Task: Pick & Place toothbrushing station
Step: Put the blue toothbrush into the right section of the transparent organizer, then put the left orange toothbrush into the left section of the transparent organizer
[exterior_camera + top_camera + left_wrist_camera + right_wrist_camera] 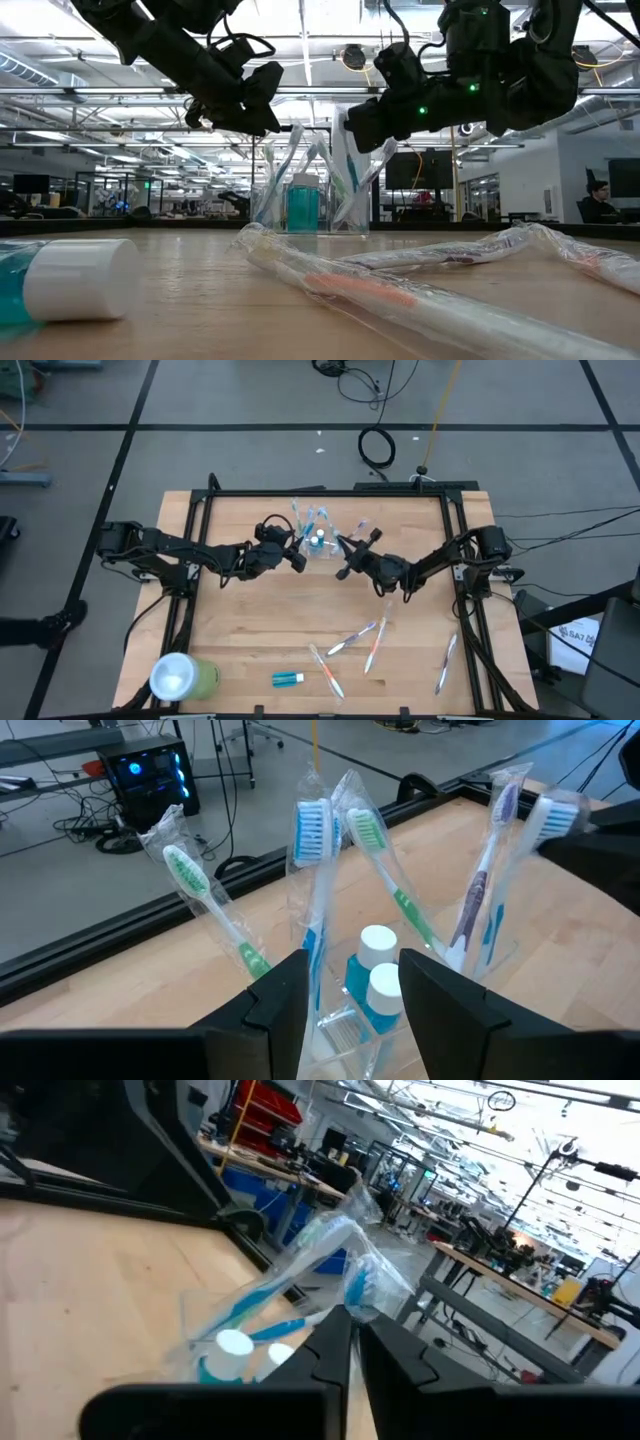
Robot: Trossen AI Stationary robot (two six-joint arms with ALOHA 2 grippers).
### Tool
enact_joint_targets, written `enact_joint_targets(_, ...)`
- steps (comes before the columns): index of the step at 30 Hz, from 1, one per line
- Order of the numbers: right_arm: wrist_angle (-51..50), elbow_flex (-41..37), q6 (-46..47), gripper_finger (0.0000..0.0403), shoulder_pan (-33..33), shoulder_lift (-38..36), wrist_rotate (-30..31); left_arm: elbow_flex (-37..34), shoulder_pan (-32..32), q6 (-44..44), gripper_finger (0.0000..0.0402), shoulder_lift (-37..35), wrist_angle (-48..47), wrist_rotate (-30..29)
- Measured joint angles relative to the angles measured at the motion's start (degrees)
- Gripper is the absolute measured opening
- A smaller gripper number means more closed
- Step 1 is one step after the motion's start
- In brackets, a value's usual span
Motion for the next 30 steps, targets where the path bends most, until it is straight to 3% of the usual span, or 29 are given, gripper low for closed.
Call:
enact_joint_targets(15,-7.32,-0.04,5.15,0.0134,0.32,-0.08,-0.15,0.00,0.00,0.02,0.0163,0.00,0.04,0.13)
enact_joint_targets(20,-9.40,-0.04,5.16,0.0162,1.88,-3.87,-0.39,0.00,0.00,0.03,0.0163,0.00,0.09,0.11)
enact_joint_targets(26,-24.77,-0.04,5.46,0.0171,6.29,-14.91,-0.68,0.00,0.00,-0.05,0.0163,0.00,0.54,1.40)
enact_joint_targets(30,-39.58,-0.04,13.06,0.0171,9.40,-23.51,-0.71,0.00,0.00,0.44,0.0163,0.00,4.57,6.41)
